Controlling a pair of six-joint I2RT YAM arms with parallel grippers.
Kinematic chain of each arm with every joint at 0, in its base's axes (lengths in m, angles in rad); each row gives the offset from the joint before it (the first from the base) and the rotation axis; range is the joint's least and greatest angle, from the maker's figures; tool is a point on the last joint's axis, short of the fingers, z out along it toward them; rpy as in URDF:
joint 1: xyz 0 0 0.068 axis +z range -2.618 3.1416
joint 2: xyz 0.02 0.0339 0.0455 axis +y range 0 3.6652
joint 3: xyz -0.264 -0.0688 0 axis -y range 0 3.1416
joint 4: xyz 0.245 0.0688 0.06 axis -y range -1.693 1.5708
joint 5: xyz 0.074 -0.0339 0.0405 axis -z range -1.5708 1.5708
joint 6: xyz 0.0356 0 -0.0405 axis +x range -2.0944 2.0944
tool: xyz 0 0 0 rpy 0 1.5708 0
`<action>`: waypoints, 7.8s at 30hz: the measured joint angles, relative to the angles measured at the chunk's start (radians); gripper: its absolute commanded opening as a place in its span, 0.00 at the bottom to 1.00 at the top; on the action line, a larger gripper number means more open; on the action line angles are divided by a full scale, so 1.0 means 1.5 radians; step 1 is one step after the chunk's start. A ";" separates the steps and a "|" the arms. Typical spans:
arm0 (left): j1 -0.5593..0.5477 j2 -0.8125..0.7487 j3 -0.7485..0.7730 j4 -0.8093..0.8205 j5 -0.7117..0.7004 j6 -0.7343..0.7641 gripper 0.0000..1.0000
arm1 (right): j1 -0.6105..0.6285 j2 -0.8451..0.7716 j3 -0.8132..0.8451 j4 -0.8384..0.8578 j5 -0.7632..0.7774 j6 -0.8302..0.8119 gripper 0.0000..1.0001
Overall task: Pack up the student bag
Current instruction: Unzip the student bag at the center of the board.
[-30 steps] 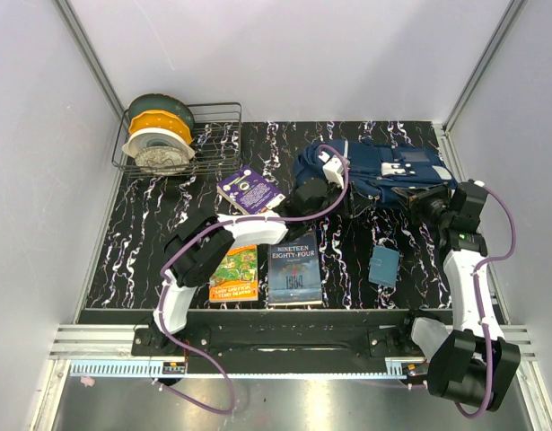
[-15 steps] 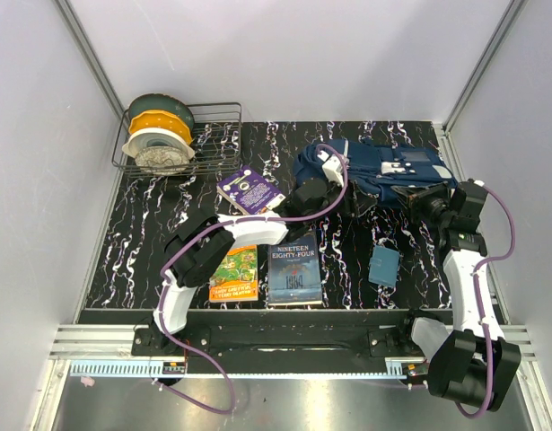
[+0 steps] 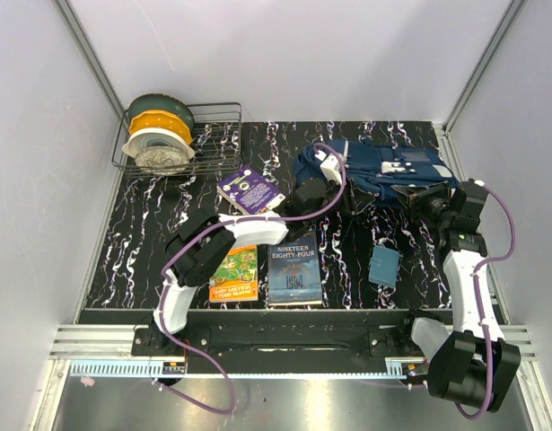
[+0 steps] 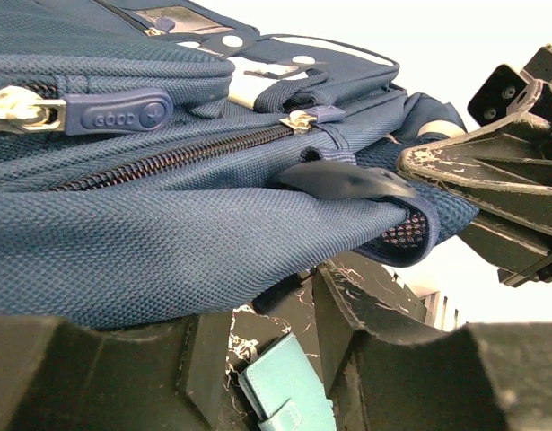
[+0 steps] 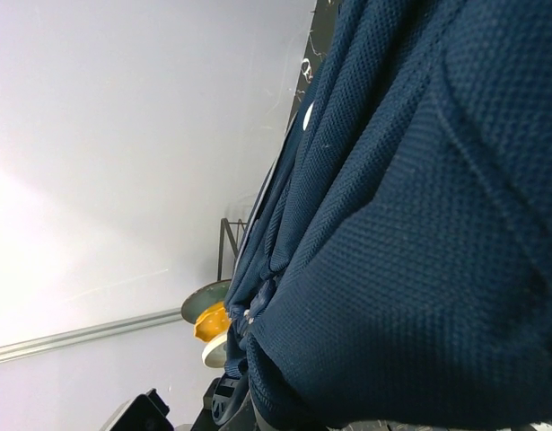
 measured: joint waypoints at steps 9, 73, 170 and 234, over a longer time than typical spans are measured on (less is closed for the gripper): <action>0.000 0.003 0.000 0.012 -0.010 -0.008 0.22 | 0.000 -0.006 0.000 0.000 -0.001 0.005 0.00; 0.028 -0.162 -0.114 -0.278 -0.046 0.232 0.00 | -0.056 0.171 0.052 -0.071 -0.031 -0.203 0.01; 0.048 -0.161 -0.041 -0.501 -0.073 0.365 0.00 | 0.049 0.282 0.111 -0.075 -0.002 -0.282 0.00; -0.013 -0.138 0.027 -0.543 -0.028 0.401 0.00 | 0.141 0.118 -0.086 0.054 0.063 -0.021 0.00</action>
